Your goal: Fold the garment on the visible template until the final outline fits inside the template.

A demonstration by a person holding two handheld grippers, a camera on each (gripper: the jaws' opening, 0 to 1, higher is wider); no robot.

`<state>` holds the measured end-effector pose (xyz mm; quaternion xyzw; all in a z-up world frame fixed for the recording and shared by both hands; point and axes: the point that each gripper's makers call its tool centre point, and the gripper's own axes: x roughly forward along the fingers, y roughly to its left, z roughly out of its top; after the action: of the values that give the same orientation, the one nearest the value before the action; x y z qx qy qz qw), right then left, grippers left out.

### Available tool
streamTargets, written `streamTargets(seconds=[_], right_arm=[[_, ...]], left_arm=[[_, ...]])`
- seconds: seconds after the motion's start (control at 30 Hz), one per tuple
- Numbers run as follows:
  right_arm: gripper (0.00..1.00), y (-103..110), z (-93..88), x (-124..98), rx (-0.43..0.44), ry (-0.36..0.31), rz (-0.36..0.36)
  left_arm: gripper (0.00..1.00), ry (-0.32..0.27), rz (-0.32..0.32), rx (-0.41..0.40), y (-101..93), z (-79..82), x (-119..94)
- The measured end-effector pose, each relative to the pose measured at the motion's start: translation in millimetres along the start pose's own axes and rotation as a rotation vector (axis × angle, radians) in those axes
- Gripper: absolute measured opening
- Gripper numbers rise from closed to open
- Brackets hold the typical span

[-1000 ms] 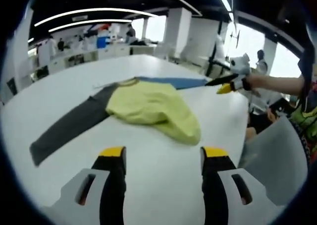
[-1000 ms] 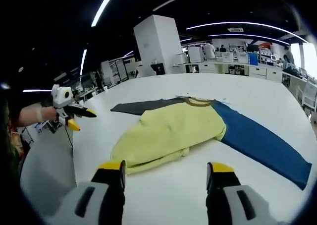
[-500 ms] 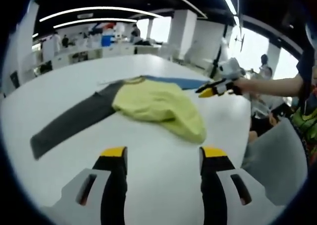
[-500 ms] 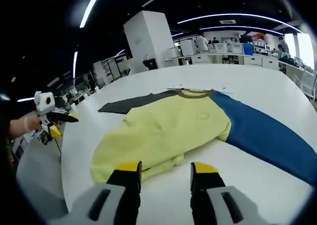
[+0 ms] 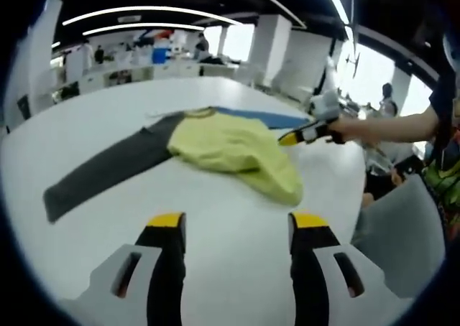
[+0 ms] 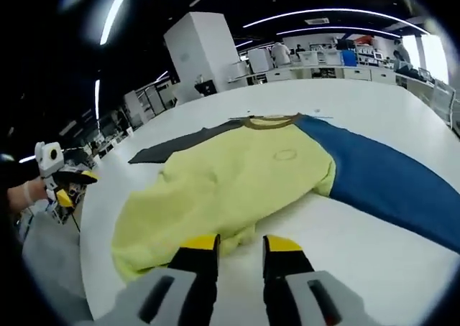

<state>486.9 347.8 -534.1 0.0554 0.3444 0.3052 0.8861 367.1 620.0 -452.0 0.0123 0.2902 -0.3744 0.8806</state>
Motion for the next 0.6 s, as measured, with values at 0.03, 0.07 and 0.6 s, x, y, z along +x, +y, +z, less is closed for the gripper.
streamTargets(seconds=[0.03, 0.07, 0.6], right_arm=[[0.18, -2.5, -0.6, 2.0, 0.005, 0.002, -0.001], [0.17, -2.4, -1.0, 2.7, 0.013, 0.002, 0.001], [0.00, 10.3, 9.0, -9.5, 0.090, -0.030, 0.006]], left_arm=[[0.54, 0.002, 0.001, -0.002, 0.3, -0.9, 0.2], [0.54, 0.008, 0.001, -0.004, 0.3, -2.7, 0.5], [0.53, 0.015, 0.003, -0.022, 1.3, -11.1, 2.2]])
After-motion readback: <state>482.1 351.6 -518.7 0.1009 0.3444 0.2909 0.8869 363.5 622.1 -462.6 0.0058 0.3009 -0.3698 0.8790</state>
